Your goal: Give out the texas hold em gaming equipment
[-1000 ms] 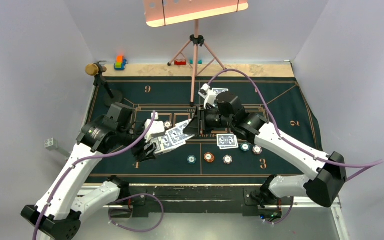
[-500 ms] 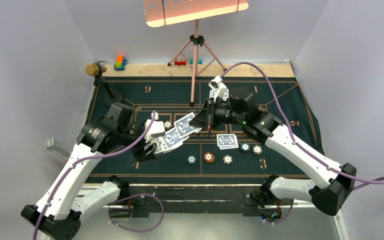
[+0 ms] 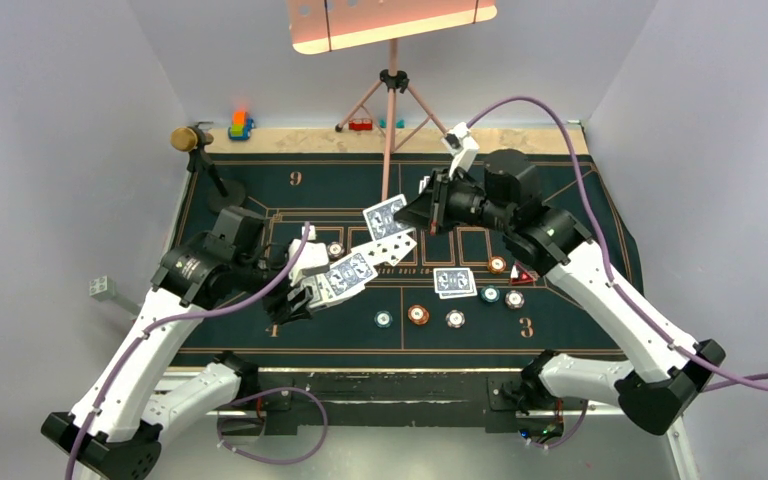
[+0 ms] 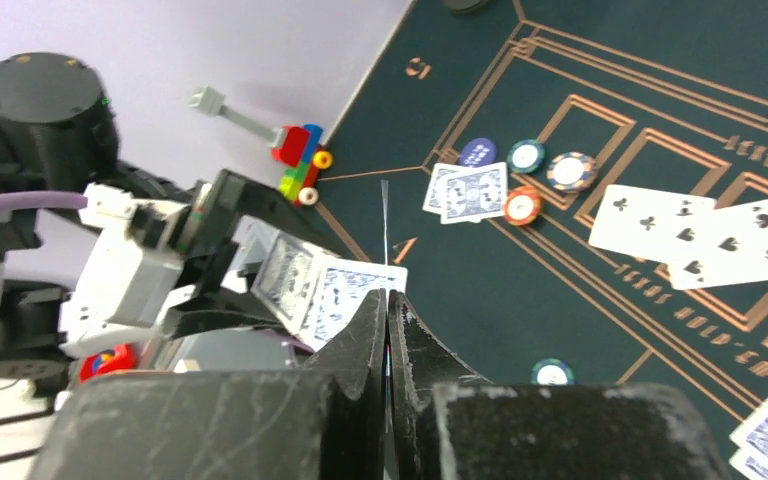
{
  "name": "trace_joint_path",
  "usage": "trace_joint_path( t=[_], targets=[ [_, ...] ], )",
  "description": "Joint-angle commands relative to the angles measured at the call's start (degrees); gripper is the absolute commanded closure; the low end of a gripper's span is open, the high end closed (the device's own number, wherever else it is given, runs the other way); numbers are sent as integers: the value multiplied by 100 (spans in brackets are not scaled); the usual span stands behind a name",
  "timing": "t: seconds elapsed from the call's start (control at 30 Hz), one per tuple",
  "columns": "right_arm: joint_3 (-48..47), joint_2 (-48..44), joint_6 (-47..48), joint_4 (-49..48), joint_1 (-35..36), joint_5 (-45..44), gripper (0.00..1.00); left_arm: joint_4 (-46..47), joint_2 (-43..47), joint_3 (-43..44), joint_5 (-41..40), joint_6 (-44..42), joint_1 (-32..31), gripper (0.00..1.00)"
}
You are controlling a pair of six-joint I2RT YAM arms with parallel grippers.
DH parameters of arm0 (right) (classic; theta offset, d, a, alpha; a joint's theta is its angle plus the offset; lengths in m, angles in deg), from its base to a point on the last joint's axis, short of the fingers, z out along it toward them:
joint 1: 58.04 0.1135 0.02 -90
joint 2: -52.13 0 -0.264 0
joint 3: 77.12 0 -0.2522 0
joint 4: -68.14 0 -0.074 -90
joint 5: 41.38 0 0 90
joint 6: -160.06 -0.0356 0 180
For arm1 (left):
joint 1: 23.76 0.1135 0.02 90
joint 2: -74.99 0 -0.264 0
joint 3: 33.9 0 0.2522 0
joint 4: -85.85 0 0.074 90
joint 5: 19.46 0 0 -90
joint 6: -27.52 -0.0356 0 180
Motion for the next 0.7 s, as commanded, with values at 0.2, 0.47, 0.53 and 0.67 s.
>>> trace_joint_path(
  t=[0.2,0.47,0.53,0.67],
  targets=[
    [-124,855,1116,1063,-322,-2154,100,-22,136,176,230,-6,15,100],
    [-687,2290,1580,1419,-164,-4886,100,-65,151,255,318,-4,10,100],
    [-914,2634,1708,1487,-11,-5553,100,-92,163,265,318,-14,10,100],
    [-1368,3350,1882,1574,312,-6646,100,-138,171,265,306,-70,14,100]
  ],
)
